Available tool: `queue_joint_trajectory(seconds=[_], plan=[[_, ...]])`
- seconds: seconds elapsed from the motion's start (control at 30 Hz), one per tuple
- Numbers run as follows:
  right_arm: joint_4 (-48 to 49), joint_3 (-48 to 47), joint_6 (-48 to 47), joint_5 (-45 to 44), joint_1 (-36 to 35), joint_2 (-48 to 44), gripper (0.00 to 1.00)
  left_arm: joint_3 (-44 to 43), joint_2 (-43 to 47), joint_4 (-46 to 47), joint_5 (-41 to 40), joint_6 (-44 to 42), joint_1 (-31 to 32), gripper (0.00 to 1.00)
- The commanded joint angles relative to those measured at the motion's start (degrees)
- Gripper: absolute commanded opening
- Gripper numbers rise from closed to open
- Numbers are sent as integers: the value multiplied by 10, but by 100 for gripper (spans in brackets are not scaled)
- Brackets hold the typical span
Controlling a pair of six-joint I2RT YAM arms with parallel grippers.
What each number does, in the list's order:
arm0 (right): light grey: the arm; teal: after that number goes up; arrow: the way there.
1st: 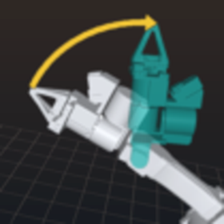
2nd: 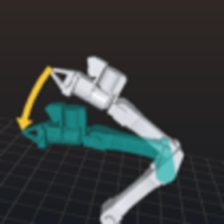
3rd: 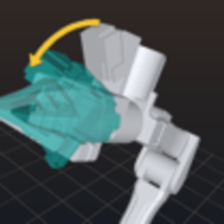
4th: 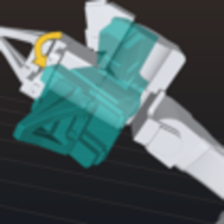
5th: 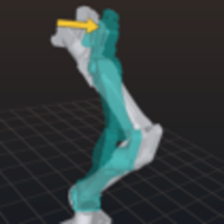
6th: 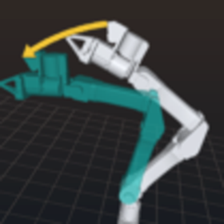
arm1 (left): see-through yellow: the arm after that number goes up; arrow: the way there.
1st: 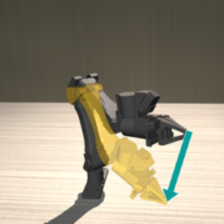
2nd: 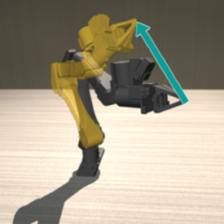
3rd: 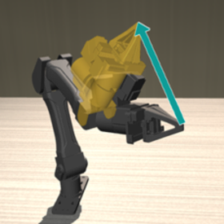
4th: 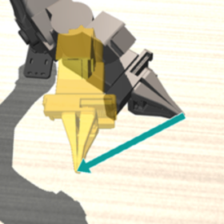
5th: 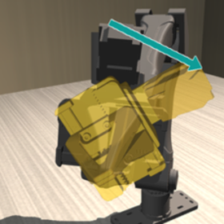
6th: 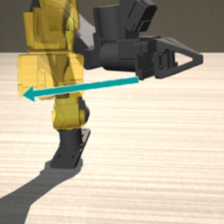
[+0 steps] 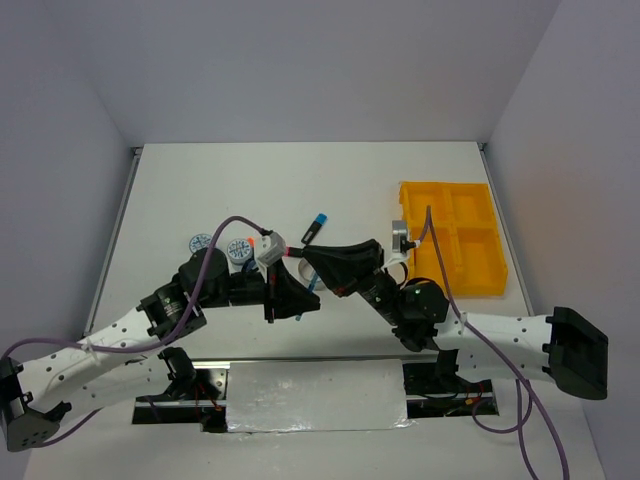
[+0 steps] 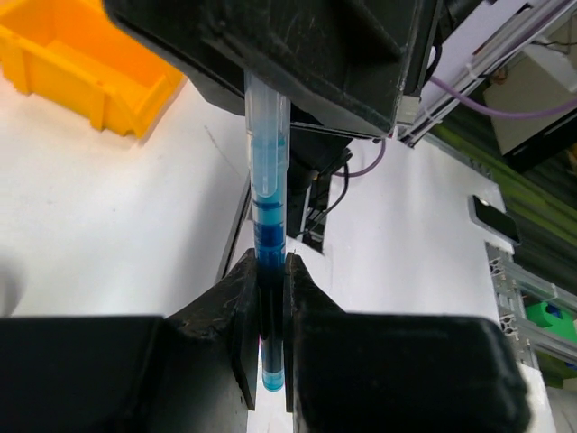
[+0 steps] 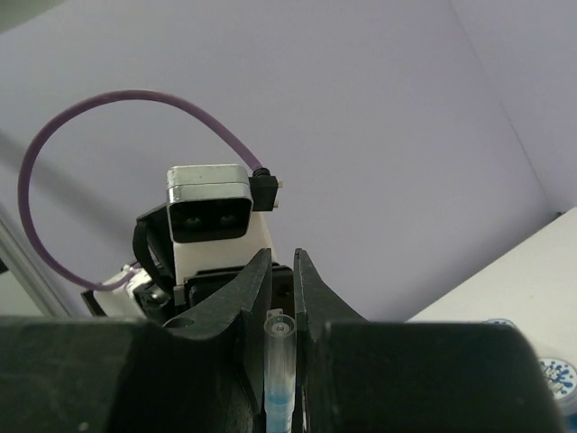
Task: Sort the stationery into containers
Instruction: Close the pen cap on the pen.
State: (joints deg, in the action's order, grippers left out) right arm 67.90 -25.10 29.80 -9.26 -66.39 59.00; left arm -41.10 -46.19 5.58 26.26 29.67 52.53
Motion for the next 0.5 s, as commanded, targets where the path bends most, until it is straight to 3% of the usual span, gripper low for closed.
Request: queue_joint_trajectory(seconds=[0.0, 0.27, 0.4, 0.47], plan=[[-162, 46, -11, 62, -38, 84, 0, -119, 9, 225, -77, -30, -7, 0], [-142, 44, -12, 63, -41, 148, 0, -181, -21, 160, -82, -59, -17, 0], [-167, 45, -11, 53, -41, 98, 0, -145, -13, 163, -74, -62, -16, 0], [-224, 25, -16, 49, -42, 68, 7, -116, -5, 172, -62, -61, -16, 0]])
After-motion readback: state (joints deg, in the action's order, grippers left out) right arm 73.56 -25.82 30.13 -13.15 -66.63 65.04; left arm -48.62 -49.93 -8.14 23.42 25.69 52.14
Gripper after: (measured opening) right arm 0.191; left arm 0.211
